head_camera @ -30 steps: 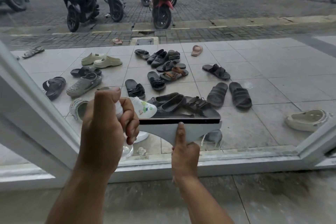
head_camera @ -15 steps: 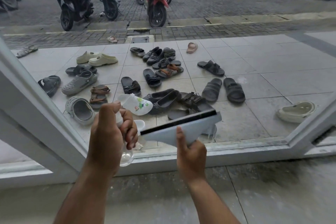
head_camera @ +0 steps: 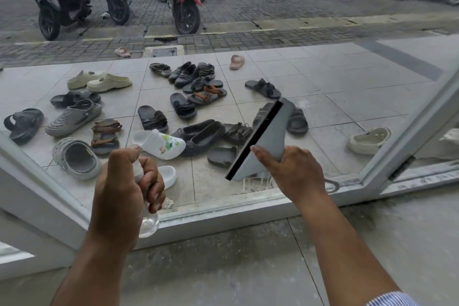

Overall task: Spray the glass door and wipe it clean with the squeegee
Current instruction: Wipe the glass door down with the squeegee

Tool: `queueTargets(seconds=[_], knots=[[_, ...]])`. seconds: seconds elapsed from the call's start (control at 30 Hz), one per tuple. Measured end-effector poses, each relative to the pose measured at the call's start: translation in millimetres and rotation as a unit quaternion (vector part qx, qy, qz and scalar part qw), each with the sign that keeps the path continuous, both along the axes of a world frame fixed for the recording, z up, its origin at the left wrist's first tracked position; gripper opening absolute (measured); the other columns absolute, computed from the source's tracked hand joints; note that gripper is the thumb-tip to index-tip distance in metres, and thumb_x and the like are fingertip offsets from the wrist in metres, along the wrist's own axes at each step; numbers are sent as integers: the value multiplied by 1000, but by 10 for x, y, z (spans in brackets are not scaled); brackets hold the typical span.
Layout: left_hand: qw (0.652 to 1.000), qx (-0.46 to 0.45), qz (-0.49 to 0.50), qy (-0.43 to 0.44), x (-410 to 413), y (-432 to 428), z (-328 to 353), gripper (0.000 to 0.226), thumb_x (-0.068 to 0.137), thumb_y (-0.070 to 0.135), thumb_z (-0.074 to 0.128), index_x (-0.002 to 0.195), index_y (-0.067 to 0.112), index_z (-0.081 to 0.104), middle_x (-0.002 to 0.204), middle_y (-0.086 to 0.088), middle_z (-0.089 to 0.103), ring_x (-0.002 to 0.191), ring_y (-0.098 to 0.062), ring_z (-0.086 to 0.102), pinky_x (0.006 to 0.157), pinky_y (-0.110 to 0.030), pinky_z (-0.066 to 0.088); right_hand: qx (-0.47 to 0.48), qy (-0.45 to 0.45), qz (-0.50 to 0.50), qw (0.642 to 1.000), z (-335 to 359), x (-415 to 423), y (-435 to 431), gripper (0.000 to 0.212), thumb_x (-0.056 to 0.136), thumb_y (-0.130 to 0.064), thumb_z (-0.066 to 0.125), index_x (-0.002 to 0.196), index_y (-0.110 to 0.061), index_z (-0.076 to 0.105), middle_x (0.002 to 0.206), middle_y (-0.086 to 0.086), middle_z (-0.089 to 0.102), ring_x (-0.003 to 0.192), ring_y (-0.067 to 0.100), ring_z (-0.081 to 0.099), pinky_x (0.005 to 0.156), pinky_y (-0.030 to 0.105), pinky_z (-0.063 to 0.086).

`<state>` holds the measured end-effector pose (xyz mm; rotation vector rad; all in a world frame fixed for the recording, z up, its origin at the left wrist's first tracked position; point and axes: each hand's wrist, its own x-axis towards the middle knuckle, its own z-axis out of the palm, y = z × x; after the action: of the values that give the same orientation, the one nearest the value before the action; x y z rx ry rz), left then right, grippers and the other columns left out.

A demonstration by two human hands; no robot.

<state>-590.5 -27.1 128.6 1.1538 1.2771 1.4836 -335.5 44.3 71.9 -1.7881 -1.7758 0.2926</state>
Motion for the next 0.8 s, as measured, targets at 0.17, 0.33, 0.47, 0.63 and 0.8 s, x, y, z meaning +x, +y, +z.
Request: queueTargets(seconds=[0.17,0.33,0.47,0.63,0.8], knots=[[1000,-5,-1,1,65,38,-24,43,83,43,35,56,10,30,52,-11,23,43,-21,27,40,-27,26,-36,198,-20,979,-393,140,12,66,80,-75,54,62,-12,62,50,-3,58,50,16,60,45,27,42],[1000,-17,3,2,-7,-1,-18,40,81,44,36,57,12,30,52,-11,23,43,-22,27,39,-27,27,-111,463,-90,875,-848,-62,-96,61,78,-69,58,48,-19,43,43,1,38,39,15,35,46,25,27],[1000,-14,7,-1,-53,-55,2,41,81,42,35,55,12,30,49,-9,23,41,-20,26,37,-24,25,-259,595,-123,751,-1214,-477,-252,69,75,-84,47,44,-24,35,42,-1,30,36,13,25,41,23,23],[1000,-17,-3,-1,-167,-167,17,56,92,45,32,43,18,34,40,-4,28,34,-17,28,36,-22,27,-290,690,-139,648,-1338,-902,-324,69,71,-87,48,45,-26,31,45,-4,23,38,12,18,50,28,12],[1000,-13,1,-3,-227,-236,106,51,86,38,28,39,21,36,38,-5,29,32,-19,28,43,-27,25,-309,599,-171,718,-1517,-1111,-445,68,74,-84,51,53,-20,40,44,-1,32,36,13,27,40,22,22]])
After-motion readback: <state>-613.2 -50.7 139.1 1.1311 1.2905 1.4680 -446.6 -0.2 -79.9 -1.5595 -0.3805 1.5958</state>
